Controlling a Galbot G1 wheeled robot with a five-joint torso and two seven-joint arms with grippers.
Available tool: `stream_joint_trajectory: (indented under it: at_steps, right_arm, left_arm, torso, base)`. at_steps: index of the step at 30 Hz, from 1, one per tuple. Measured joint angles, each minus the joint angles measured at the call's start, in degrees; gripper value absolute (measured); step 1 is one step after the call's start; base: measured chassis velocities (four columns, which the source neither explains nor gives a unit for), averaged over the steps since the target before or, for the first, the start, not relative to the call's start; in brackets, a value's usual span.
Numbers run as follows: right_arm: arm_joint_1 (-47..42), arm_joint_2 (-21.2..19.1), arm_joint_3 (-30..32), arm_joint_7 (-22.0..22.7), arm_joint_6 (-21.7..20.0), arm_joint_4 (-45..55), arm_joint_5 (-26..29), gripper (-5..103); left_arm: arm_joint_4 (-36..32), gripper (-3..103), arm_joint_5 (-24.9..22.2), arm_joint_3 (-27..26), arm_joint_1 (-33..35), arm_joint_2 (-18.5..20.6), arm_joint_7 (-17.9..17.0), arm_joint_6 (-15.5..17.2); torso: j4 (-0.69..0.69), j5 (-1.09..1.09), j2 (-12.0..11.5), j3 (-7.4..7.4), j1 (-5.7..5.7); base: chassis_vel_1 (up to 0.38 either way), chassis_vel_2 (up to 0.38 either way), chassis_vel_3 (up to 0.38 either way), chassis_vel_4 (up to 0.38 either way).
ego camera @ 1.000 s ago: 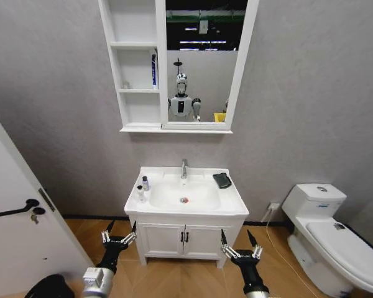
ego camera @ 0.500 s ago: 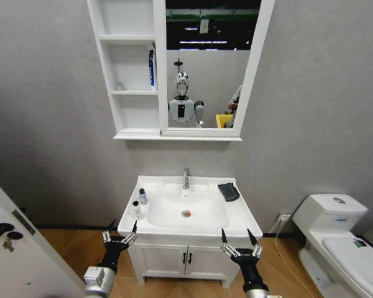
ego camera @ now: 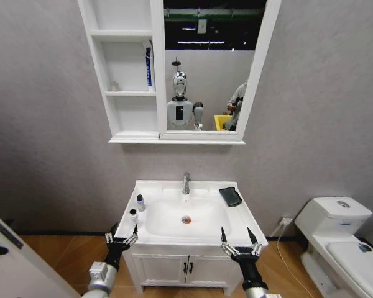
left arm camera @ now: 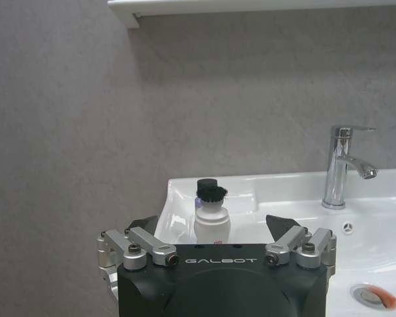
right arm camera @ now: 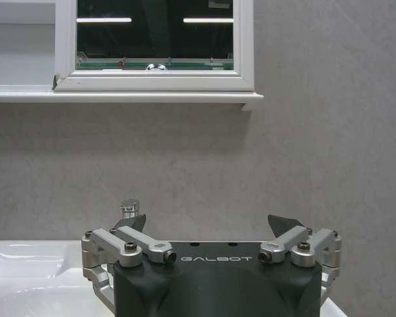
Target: Move facial cleanser and shampoo from washbasin to cabinet, then wipe washbasin with towel.
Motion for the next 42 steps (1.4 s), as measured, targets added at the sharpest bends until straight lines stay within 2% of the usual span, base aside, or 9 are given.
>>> stream_joint_trajectory:
  at_steps: [14, 27, 30, 31, 32, 34, 37, 40, 42]
  right_arm:
    - [0.0, -0.6, 0.3, -0.8, 0.8, -1.0, 0.0, 100]
    - [-1.1, -0.7, 1.0, -0.9, 1.8, -1.7, -0.1, 100]
    - [-1.2, -0.8, 1.1, -0.8, 2.0, -1.8, 0.0, 100]
    - [-1.2, -0.8, 1.2, -0.8, 2.1, -1.9, 0.0, 100]
    - [-1.2, -0.8, 1.2, -0.8, 2.1, -1.9, 0.0, 100]
    - [-1.0, -0.7, 1.1, -0.7, 2.1, -2.2, 0.0, 100]
    - [-0.9, -0.6, 1.0, -0.5, 2.1, -2.3, 0.0, 100]
    - [-0.2, -0.6, 0.7, -0.1, 2.1, -2.5, 0.0, 100]
    - [0.0, -0.7, 0.7, 0.0, 2.0, -2.5, 0.0, 100]
  left_arm:
    - [10.4, 90, 0.1, 2.3, -7.6, 0.5, -0.1, 0.7]
    - [19.1, 93, 1.6, 2.9, -15.0, -1.1, 0.2, -1.2]
    - [20.2, 89, 1.6, 2.7, -16.3, -0.8, 1.1, -1.9]
    - [20.4, 77, 1.6, 2.6, -16.6, -0.5, 1.4, -2.1]
    - [20.4, 77, 1.6, 2.6, -16.6, -0.5, 1.4, -2.1]
    - [20.5, 66, 1.6, 2.4, -16.6, -0.2, 1.7, -2.1]
    - [20.5, 61, 1.6, 2.4, -16.5, -0.1, 1.7, -2.1]
    - [20.4, 44, 1.7, 2.1, -16.0, -0.2, 2.2, -2.4]
    - [20.1, 39, 1.8, 2.1, -15.7, -0.3, 2.3, -2.5]
  torso:
    - [0.01, 0.00, 0.0, 0.01, 0.05]
    - [0.01, 0.00, 0.0, 0.01, 0.05]
    - [-0.01, 0.00, 0.0, 0.01, 0.06]
    - [0.01, 0.00, 0.0, 0.01, 0.06]
    - [0.01, 0.00, 0.0, 0.01, 0.06]
    - [0.01, 0.00, 0.0, 0.01, 0.05]
    - [0.01, 0.00, 0.0, 0.01, 0.05]
    - [0.01, 0.00, 0.0, 0.01, 0.06]
    - [0.01, 0.00, 0.0, 0.01, 0.05]
  base:
    - [0.000, 0.000, 0.000, 0.000]
    - [0.000, 0.000, 0.000, 0.000]
    - [0.000, 0.000, 0.000, 0.000]
    - [0.000, 0.000, 0.000, 0.000]
    - [0.000, 0.000, 0.000, 0.000]
    - [0.000, 0.000, 0.000, 0.000]
    - [0.000, 0.000, 0.000, 0.000]
    - [0.000, 0.000, 0.000, 0.000]
    - [0.000, 0.000, 0.000, 0.000]
